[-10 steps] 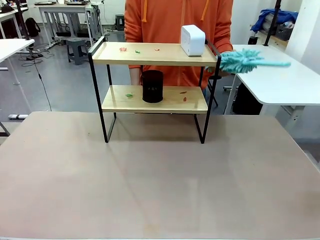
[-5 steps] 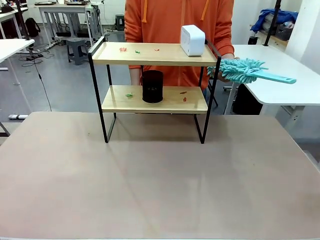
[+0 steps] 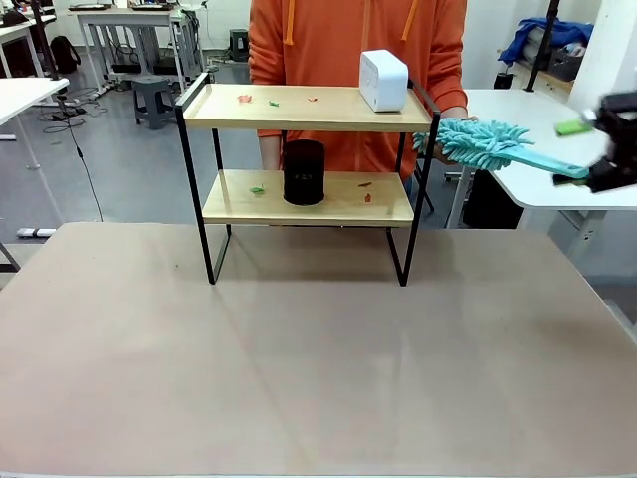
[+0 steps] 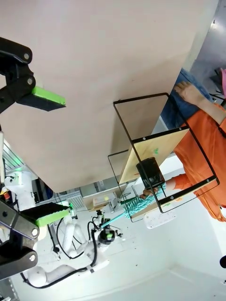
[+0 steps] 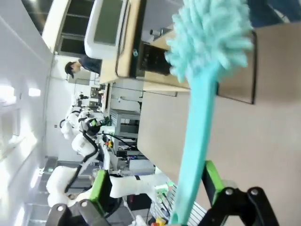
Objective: Clean the shelf.
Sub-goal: Pick up the Duster from the human.
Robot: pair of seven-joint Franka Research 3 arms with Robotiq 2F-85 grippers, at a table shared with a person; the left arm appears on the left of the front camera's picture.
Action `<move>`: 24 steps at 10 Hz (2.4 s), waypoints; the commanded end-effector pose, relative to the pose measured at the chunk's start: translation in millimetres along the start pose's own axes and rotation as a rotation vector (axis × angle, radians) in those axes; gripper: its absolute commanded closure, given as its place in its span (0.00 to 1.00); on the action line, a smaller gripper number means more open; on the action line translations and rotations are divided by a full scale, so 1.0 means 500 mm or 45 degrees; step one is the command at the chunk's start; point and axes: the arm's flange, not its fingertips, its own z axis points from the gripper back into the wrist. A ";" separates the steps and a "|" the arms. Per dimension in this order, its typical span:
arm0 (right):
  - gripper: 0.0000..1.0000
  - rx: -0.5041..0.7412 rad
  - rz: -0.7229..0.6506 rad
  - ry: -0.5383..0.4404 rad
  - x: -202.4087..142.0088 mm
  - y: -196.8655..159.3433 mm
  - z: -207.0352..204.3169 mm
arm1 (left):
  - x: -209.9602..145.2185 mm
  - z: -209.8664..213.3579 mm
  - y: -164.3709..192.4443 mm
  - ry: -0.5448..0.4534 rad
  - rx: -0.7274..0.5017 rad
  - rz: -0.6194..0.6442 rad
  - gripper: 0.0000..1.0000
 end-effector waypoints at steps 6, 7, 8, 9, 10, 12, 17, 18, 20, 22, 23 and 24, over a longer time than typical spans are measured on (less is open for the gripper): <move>0.00 -0.045 -0.141 0.123 0.086 -0.007 -0.056 | 0.001 -0.002 0.000 -0.020 -0.026 -0.031 0.00; 0.00 -0.056 -0.149 0.129 0.084 -0.011 -0.056 | 0.001 -0.002 0.000 -0.020 -0.026 -0.031 0.00; 0.00 -0.068 -0.155 0.138 0.083 -0.013 -0.057 | 0.001 -0.002 0.000 -0.020 -0.026 -0.031 0.00; 0.32 -0.090 -0.145 0.140 0.081 -0.016 -0.058 | 0.001 -0.002 0.000 -0.020 -0.026 -0.031 0.00; 0.56 -0.087 -0.151 0.132 0.081 -0.017 -0.057 | 0.001 -0.002 0.000 -0.020 -0.026 -0.031 0.00; 1.00 -0.090 -0.166 0.114 0.082 -0.021 -0.055 | 0.001 -0.002 0.000 -0.020 -0.026 -0.031 0.00; 1.00 -0.143 -0.175 0.083 0.084 -0.029 -0.060 | 0.001 -0.002 0.000 -0.020 -0.026 -0.031 0.00; 1.00 -0.151 -0.174 0.081 0.084 -0.032 -0.060 | 0.001 -0.002 0.000 -0.020 -0.026 -0.031 0.00; 1.00 -0.161 -0.166 0.081 0.083 -0.034 -0.058 | 0.001 -0.002 0.000 -0.020 -0.026 -0.031 0.00; 1.00 -0.171 -0.141 0.054 0.071 -0.031 -0.039 | 0.001 -0.002 0.000 -0.020 -0.026 -0.031 0.00; 1.00 -0.168 -0.097 0.038 0.051 -0.022 -0.013 | 0.001 -0.002 0.000 -0.020 -0.026 -0.031 0.00; 1.00 -0.187 -0.030 0.025 0.013 -0.003 0.041 | 0.001 -0.002 0.000 -0.020 -0.026 -0.031 0.00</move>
